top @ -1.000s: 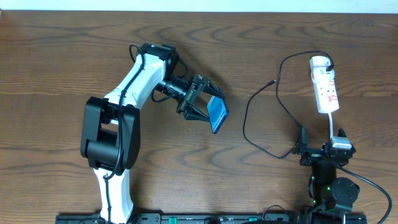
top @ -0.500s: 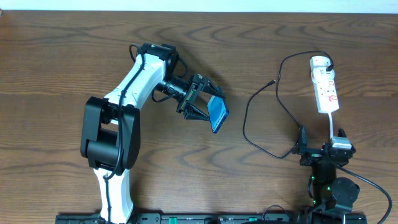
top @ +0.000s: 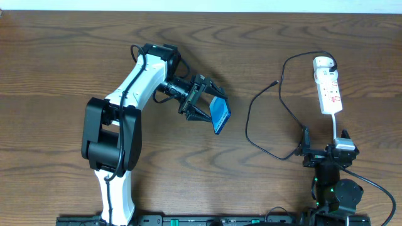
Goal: Plug charger to phone and switch on socket
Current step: 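Rotate the held phone upright and carry it toward the table center, then reach the right gripper to the phone and grasp its edge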
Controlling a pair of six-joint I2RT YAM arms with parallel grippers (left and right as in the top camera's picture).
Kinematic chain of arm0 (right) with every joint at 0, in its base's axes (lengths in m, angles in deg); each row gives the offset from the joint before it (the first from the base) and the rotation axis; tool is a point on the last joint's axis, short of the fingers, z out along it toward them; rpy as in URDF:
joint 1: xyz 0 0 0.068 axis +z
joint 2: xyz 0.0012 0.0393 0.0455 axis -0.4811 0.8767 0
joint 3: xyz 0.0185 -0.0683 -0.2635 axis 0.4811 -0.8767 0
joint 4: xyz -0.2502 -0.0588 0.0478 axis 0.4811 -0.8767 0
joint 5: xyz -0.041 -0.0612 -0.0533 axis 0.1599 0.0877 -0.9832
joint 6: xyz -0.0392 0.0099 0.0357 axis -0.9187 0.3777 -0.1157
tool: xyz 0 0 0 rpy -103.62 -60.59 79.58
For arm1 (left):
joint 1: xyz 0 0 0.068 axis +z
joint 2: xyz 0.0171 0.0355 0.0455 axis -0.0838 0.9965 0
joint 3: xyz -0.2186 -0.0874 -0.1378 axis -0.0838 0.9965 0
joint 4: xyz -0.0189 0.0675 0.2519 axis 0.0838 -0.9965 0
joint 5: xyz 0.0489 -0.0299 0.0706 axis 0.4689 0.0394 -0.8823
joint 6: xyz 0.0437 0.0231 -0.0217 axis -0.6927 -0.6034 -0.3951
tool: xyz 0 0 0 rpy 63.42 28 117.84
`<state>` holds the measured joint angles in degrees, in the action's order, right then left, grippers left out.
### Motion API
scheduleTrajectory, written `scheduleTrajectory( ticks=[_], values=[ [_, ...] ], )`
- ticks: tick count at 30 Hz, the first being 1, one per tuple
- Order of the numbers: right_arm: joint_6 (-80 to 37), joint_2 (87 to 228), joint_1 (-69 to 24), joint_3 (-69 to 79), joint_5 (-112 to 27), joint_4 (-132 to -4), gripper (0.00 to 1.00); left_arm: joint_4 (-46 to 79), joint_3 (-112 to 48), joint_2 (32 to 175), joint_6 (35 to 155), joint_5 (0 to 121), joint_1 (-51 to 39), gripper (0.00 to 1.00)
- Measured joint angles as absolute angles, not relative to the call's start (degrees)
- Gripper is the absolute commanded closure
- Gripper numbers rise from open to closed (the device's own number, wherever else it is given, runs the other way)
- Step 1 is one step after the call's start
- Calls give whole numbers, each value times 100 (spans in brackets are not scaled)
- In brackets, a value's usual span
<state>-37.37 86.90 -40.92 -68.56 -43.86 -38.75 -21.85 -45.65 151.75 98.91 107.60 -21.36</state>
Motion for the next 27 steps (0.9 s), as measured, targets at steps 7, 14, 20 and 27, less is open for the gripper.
scheduleTrajectory(
  ticks=[7,14,20,27],
  values=[
    [-3739,8690,-4092,-6856,-4356,-3799,1,-2182,-4565,15175,9891,10760,-2136,37],
    [-3131,8690,-4092,-6856,-3921,-3792,1,-2182,-4565,15175,9891,10760,-2136,37],
    [-928,8690,-4092,-6856,-2824,-3753,1,-2180,-4565,15175,9891,10760,-2136,37],
    [1961,8690,-4092,-6856,-1855,-3749,1,-2174,-4565,15175,9891,10760,-2136,37]
  ],
)
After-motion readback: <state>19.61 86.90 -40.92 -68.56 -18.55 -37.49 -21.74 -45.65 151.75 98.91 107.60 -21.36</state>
